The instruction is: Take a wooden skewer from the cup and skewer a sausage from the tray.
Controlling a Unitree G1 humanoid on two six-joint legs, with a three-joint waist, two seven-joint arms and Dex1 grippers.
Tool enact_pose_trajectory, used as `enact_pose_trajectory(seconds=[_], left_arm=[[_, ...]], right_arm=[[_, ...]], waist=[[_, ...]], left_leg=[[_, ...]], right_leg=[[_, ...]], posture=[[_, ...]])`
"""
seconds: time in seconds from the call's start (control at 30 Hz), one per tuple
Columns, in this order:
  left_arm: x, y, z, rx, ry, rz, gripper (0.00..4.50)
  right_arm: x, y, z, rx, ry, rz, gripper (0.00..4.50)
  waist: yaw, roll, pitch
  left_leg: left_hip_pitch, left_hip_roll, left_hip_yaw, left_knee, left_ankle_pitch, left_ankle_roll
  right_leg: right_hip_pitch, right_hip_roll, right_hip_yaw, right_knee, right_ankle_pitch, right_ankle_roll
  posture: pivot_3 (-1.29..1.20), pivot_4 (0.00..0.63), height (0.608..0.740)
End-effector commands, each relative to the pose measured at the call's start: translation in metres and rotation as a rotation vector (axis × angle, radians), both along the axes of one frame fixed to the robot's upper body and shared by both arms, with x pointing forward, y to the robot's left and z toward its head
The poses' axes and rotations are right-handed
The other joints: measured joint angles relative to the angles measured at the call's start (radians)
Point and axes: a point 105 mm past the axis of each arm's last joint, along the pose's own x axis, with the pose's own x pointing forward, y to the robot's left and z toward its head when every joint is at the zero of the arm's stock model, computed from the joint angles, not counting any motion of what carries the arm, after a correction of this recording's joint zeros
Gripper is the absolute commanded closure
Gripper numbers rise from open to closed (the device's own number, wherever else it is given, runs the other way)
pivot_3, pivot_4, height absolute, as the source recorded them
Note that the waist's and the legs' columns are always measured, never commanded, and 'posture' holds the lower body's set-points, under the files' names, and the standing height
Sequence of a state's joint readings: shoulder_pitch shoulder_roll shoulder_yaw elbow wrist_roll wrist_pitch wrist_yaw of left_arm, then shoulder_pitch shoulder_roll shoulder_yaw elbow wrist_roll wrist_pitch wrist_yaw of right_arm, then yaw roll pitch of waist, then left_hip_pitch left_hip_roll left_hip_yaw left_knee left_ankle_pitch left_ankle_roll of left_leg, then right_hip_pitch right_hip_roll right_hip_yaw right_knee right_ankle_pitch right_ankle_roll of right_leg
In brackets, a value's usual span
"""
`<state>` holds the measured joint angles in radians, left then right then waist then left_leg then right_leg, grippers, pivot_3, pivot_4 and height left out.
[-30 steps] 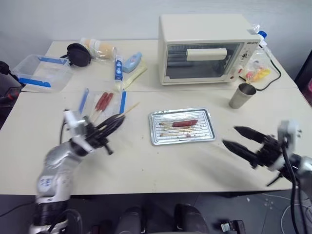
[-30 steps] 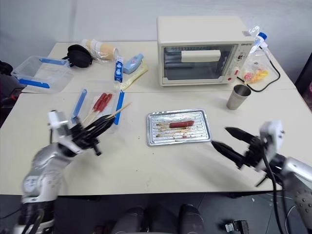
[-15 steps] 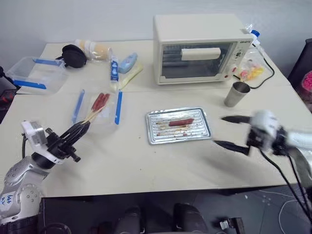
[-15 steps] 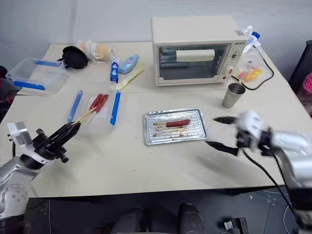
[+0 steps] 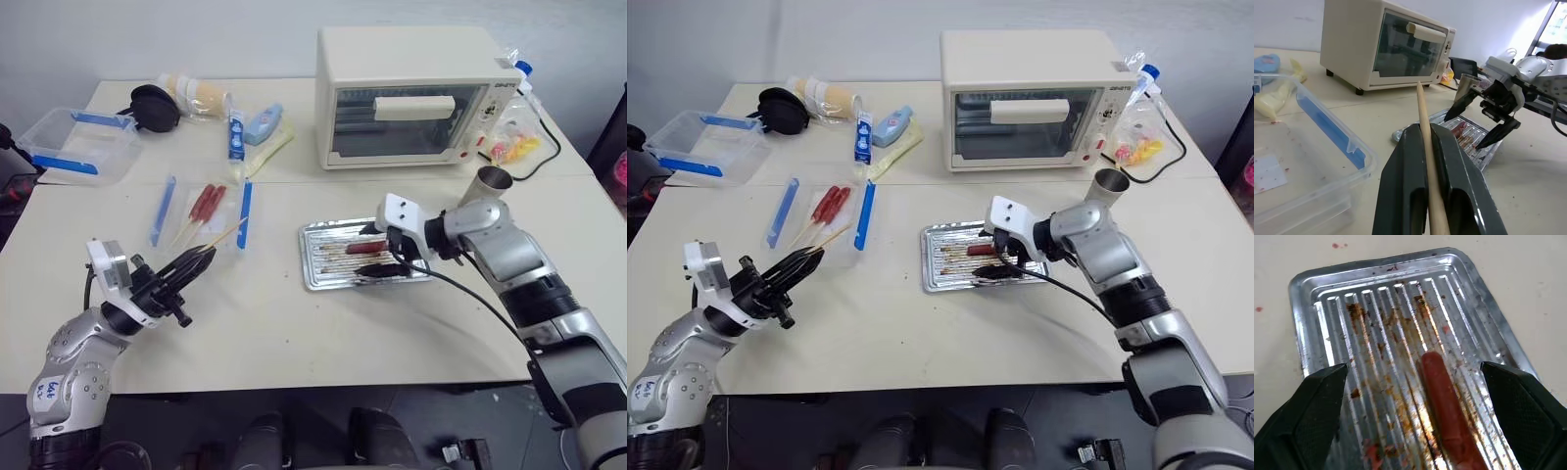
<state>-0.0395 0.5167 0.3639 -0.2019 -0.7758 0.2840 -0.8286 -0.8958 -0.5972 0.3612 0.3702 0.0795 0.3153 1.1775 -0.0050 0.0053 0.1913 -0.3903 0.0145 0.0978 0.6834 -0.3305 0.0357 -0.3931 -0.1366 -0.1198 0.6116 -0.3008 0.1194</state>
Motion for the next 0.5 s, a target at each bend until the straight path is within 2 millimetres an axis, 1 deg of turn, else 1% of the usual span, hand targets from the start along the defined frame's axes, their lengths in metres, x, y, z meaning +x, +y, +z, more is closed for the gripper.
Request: enact_pose_trajectory(seconds=[0.03,0.13,0.23,0.33,0.37,0.5], left_arm=[[-0.004,-0.009,0.009,0.013,-0.042,-0.025,4.5],[-0.003,-0.009,0.009,0.013,-0.043,-0.027,4.5],[-0.002,-0.009,0.009,0.015,-0.043,-0.03,4.5],[-0.002,-0.01,0.009,0.02,-0.043,-0.04,4.5],[-0.002,-0.01,0.009,0.022,-0.043,-0.043,4.5],[-0.002,-0.011,0.007,0.028,-0.039,-0.054,4.5]], right_arm=[[0.004,0.004,0.007,-0.011,-0.026,0.02,0.01],[0.007,0.001,0.001,-0.04,-0.01,0.017,0.01],[0.011,0.001,-0.001,-0.027,-0.003,0.002,0.59],[0.014,-0.002,-0.005,-0.039,-0.004,-0.006,1.55],[0.016,-0.003,-0.006,-0.04,-0.004,-0.012,2.0],[0.016,-0.003,-0.008,-0.032,0.001,-0.014,3.25]], waist=[[0.0,0.0,0.0],[0.001,0.0,0.0],[-0.002,0.0,0.0],[-0.008,0.0,0.0],[-0.008,0.0,0.0],[-0.01,0.0,0.0]], left_leg=[[0.0,0.0,0.0,0.0,0.0,0.0],[0.0,0.0,0.0,0.0,0.0,0.0],[0.0,0.0,0.0,0.0,0.0,0.0],[0.0,0.0,0.0,0.0,0.0,0.0],[0.0,0.0,0.0,0.0,0.0,0.0],[0.0,0.0,0.0,0.0,0.0,0.0]], right_leg=[[0.0,0.0,0.0,0.0,0.0,0.0],[0.0,0.0,0.0,0.0,0.0,0.0],[0.0,0.0,0.0,0.0,0.0,0.0],[0.0,0.001,0.0,0.0,0.0,0.0],[0.0,0.001,0.0,0.0,0.0,0.0],[0.0,0.001,0.0,0.0,0.0,0.0]], posture=[[0.0,0.15,0.74],[0.0,0.15,0.74],[0.0,0.15,0.74],[0.0,0.15,0.74],[0.0,0.15,0.74],[0.0,0.15,0.74]])
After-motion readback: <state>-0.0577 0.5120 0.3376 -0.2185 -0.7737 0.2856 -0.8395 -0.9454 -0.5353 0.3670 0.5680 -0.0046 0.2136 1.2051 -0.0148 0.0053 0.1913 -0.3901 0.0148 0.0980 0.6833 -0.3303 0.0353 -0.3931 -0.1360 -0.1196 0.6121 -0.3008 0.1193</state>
